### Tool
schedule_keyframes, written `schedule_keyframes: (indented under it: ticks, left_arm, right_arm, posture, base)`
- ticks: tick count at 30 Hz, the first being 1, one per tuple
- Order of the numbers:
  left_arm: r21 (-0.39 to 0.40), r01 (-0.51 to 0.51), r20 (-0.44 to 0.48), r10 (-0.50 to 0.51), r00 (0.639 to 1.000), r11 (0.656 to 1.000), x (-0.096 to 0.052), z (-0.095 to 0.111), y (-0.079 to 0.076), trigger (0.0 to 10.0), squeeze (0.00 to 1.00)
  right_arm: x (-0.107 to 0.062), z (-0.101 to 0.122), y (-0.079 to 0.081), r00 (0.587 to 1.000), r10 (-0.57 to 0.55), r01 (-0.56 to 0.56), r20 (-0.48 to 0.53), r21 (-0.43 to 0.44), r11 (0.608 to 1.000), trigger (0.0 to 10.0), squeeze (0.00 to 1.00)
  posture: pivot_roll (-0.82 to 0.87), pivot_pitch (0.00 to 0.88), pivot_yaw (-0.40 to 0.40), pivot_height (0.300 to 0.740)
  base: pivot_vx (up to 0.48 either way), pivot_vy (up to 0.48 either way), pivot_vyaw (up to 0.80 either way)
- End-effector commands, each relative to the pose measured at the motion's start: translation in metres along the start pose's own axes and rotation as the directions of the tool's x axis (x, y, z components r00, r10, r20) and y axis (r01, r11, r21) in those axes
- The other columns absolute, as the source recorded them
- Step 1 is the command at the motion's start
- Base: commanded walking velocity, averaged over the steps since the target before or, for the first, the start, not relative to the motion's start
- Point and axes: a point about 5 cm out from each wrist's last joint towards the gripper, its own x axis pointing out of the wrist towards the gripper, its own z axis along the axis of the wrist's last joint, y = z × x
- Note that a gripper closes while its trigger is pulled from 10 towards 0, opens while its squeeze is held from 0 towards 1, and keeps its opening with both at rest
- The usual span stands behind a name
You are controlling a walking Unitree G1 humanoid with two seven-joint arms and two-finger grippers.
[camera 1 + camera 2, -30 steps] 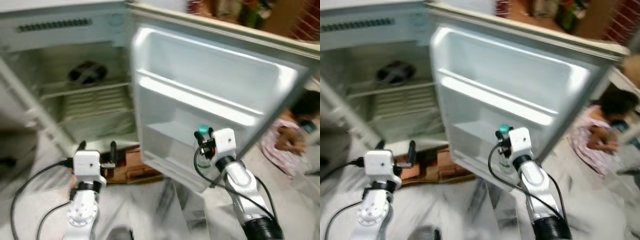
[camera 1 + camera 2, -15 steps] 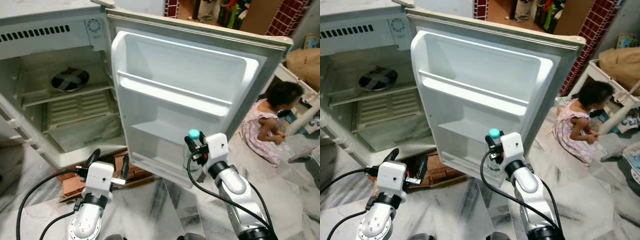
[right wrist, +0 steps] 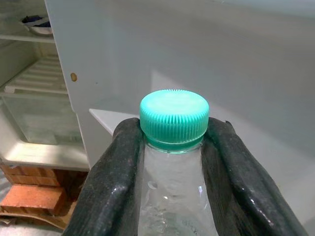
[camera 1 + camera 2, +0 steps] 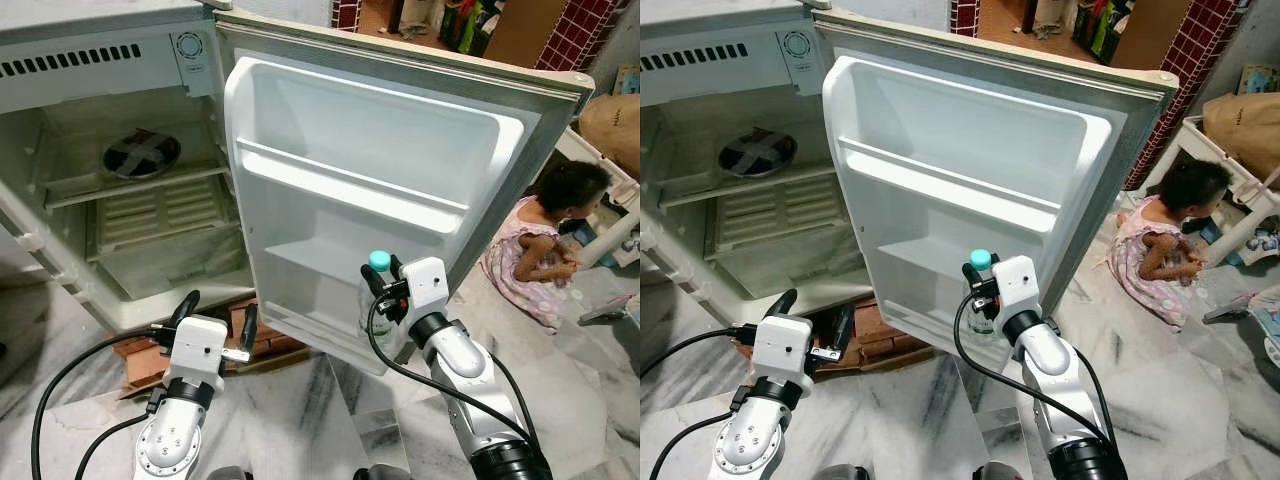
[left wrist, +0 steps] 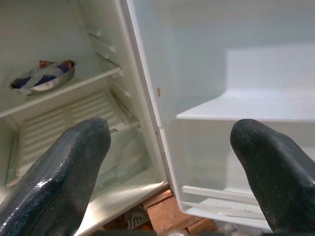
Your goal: Restocking fridge
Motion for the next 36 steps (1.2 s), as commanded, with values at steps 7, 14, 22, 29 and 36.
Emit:
schedule_keyframes:
  ticks: [7,14,22,29,36]
  left_arm:
    - [-0.003,0.005,-0.011,-0.005,1.000,1.000,0.000,0.000,-0.001,10.0,0.00]
    - [0.003,0.005,-0.016,-0.005,1.000,1.000,0.000,-0.001,0.000,10.0,0.00]
    - [0.008,-0.004,-0.015,0.004,1.000,1.000,0.001,-0.001,0.001,10.0,0.00]
    - [0.017,-0.075,-0.047,0.076,0.996,0.997,0.000,-0.005,0.007,10.0,0.00]
    - [-0.010,-0.144,-0.079,0.142,0.987,0.990,-0.005,-0.009,0.017,10.0,0.00]
  right_arm:
    - [0.000,0.005,0.000,1.000,0.008,-0.008,0.027,-0.004,1.000,10.0,0.00]
    - [0.000,0.004,0.002,1.000,0.014,-0.014,0.028,-0.004,1.000,10.0,0.00]
    - [0.001,0.005,0.002,0.999,0.012,-0.012,0.032,-0.007,1.000,10.0,0.00]
    - [0.001,0.003,0.002,1.000,0.013,-0.012,0.029,-0.007,1.000,10.0,0.00]
    - [0.000,0.001,0.004,1.000,0.019,-0.019,0.025,-0.007,1.000,10.0,0.00]
  posture:
    - [0.00,0.140,-0.020,0.672]
    - [0.00,0.141,-0.022,0.617]
    - [0.00,0.139,-0.020,0.607]
    - [0.01,0.139,-0.020,0.607]
    - [0.02,0.145,-0.026,0.607]
  base:
    - [0.000,0.000,0.00]
    - [0.000,0.000,0.00]
    - [0.000,0.000,0.00]
    - [0.000,0.000,0.00]
    - [0.000,0.000,0.00]
